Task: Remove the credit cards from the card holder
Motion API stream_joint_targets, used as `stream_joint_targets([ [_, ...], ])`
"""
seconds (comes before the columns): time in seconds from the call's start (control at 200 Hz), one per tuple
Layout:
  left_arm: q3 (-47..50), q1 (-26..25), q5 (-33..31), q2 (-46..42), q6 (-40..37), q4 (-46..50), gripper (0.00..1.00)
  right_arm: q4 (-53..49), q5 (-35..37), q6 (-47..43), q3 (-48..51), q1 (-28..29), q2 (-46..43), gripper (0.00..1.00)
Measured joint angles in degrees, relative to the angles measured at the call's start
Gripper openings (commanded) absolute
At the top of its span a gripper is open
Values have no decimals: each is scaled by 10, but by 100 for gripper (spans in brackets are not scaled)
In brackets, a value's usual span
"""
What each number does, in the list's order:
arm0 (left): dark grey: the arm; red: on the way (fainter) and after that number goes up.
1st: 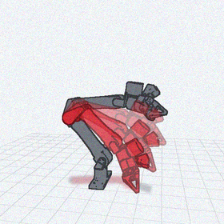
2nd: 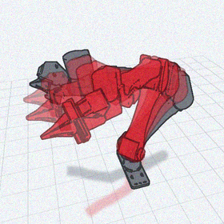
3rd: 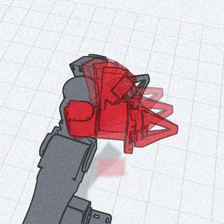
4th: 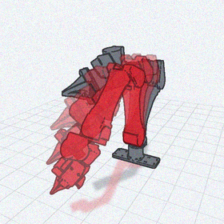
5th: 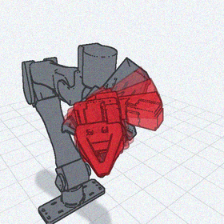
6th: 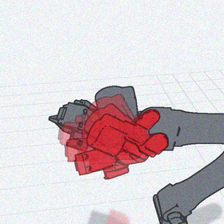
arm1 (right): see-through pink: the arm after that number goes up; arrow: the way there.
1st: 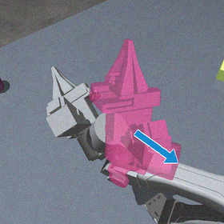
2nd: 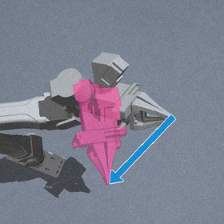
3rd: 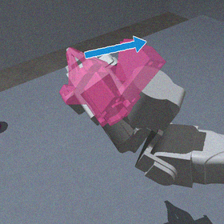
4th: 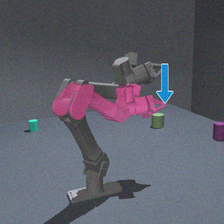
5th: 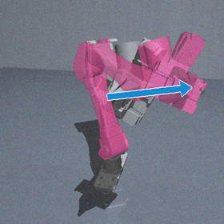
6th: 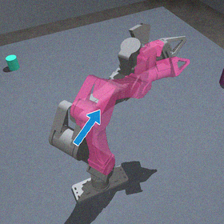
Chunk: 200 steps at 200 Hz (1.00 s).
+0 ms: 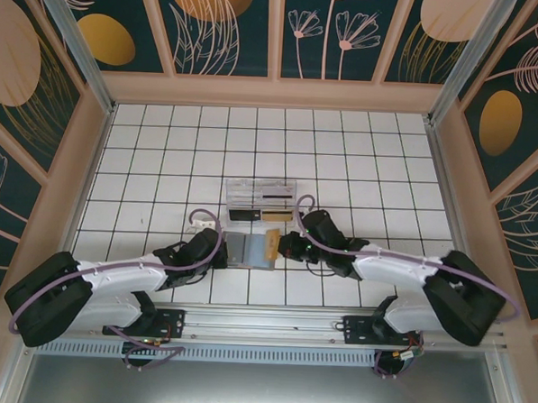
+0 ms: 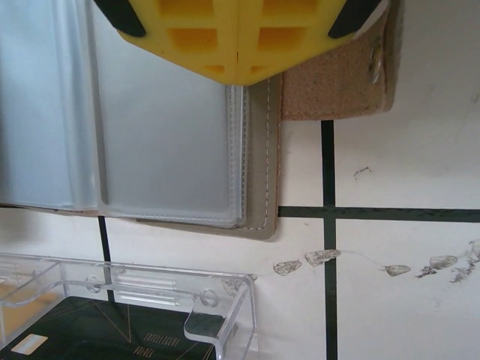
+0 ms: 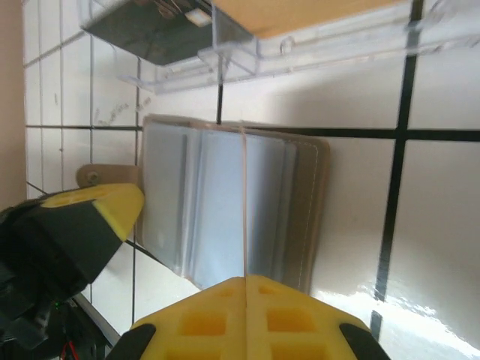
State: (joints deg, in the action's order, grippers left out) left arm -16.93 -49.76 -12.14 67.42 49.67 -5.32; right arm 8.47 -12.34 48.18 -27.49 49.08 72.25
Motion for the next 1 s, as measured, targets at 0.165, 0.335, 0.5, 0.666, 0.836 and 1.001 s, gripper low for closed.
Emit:
stream_joint_targets([
  [0.165, 0, 0, -1, -41, -5, 4, 38, -118, 47, -77, -53, 0, -72, 0],
  [0.335, 1, 0, -10, -111, -17, 4, 98, -214, 99, -186, -150, 3, -68, 0],
  [0.5, 15, 0, -31, -202, -25, 4, 99, -274, 189, -332, -227, 55, -24, 0],
  [0.666, 38, 0, -58, -300, -31, 10, 99, -285, 292, -538, -250, 140, 26, 0],
  [0.836, 68, 0, -87, -394, -32, 33, 99, -284, 372, -731, -250, 162, 67, 0],
  [1.001, 86, 0, -104, -444, -32, 50, 99, -271, 421, -869, -250, 157, 89, 0],
])
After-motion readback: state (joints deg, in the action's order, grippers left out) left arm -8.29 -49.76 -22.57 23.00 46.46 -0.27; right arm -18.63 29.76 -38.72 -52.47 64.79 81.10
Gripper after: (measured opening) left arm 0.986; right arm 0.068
